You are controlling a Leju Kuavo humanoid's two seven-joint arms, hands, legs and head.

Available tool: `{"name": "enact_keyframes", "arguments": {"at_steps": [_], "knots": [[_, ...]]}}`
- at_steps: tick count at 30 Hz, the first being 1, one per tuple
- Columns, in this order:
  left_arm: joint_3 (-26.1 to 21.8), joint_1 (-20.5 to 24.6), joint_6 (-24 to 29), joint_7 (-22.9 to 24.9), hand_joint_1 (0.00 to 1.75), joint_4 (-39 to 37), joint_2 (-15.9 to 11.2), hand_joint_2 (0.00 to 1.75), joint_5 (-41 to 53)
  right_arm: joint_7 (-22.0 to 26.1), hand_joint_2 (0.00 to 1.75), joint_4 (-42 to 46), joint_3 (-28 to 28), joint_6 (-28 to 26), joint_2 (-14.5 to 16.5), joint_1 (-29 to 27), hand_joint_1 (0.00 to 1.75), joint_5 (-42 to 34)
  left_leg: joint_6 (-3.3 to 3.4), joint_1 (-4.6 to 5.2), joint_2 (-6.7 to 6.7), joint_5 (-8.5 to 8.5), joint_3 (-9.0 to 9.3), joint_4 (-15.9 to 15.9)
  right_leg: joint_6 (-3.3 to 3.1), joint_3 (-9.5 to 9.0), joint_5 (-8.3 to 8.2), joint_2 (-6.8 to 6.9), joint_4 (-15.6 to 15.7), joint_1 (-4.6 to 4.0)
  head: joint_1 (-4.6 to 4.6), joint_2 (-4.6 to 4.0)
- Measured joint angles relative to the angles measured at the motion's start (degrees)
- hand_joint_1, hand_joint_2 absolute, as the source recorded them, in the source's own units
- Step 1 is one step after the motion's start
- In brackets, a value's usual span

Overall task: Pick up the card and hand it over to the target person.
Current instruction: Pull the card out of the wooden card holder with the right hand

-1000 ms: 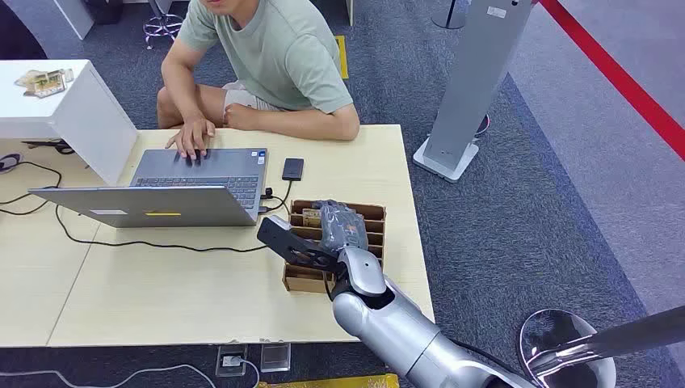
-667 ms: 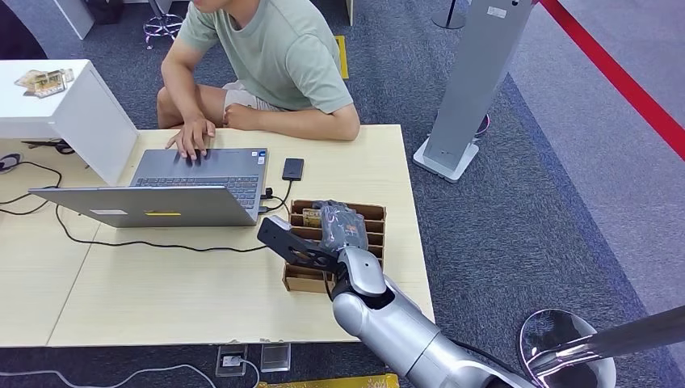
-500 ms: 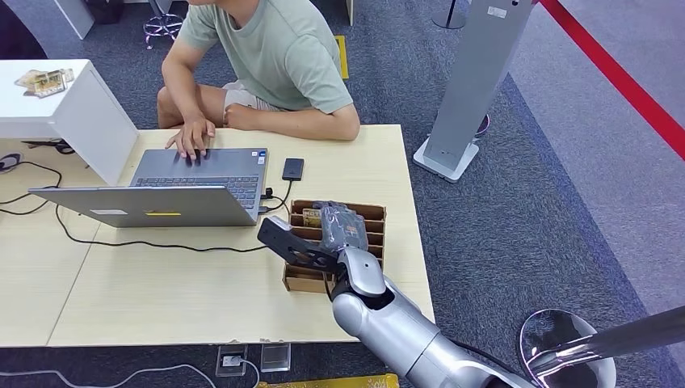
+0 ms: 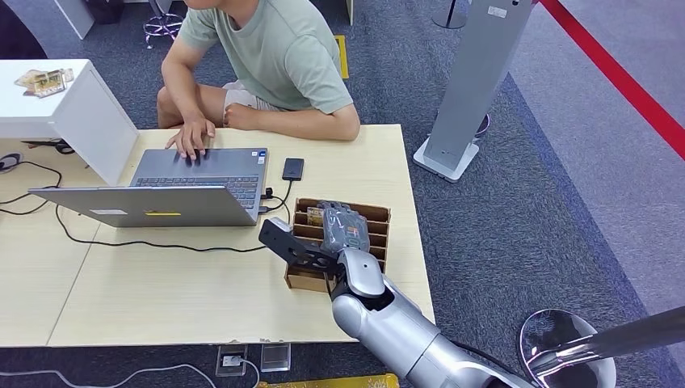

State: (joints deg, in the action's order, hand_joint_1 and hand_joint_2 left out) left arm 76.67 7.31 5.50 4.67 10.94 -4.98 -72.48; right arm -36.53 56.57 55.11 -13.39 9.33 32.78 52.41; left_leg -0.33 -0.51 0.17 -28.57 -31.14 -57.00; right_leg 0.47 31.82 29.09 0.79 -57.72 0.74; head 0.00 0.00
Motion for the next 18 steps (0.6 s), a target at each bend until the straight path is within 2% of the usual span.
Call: {"name": "enact_keyframes", "arguments": {"at_steps": [9, 11, 13, 15, 18], "knots": [[-0.1, 0.0, -0.1, 0.0, 0.0, 0.0, 0.0, 1.75, -0.1, 0.5, 1.75, -0.4, 0.4, 0.8, 0.3, 0.0, 0.75, -0.6, 0.0, 0.02, 0.02, -0.03, -0.01, 0.0, 0.01, 0.02, 0.03, -0.01, 0.0, 0.02, 0.0, 0.0], [-0.2, 0.0, -0.1, 0.0, 0.0, 0.0, 0.1, 1.75, -0.2, 0.6, 1.75, -0.6, 0.4, 0.8, 0.4, 0.0, 0.89, -0.9, -0.01, 0.02, 0.01, -0.03, -0.01, 0.0, 0.01, 0.03, 0.03, 0.0, -0.1, 0.02, 0.0, 0.0], [-0.2, 0.0, -0.1, 0.1, 0.0, 0.0, 0.1, 1.75, -0.3, 1.0, 1.75, -1.0, 0.4, 0.7, 0.5, 0.1, 1.14, -1.2, -0.01, 0.0, 0.01, 0.0, 0.0, 0.0, -0.01, 0.02, 0.01, -0.02, 0.0, 0.0, 0.0, 0.0], [-0.3, 0.0, 0.0, 0.1, 0.0, 0.0, 0.1, 1.75, -0.3, 1.3, 1.75, -1.3, 0.5, 0.5, 0.6, 0.3, 1.3, -1.5, 0.0, -0.01, 0.03, 0.01, 0.01, 0.0, -0.01, 0.0, -0.02, -0.04, 0.0, -0.01, 0.0, 0.0], [-0.6, -0.1, 0.4, 0.0, 0.0, -0.1, 0.4, 1.75, -0.6, 1.7, 1.75, -1.6, 0.6, 0.2, 0.7, 0.3, 1.33, -1.7, 0.0, 0.01, 0.03, -0.02, 0.0, 0.0, 0.0, 0.02, 0.02, -0.03, 0.0, 0.01, 0.0, 0.0]]}}
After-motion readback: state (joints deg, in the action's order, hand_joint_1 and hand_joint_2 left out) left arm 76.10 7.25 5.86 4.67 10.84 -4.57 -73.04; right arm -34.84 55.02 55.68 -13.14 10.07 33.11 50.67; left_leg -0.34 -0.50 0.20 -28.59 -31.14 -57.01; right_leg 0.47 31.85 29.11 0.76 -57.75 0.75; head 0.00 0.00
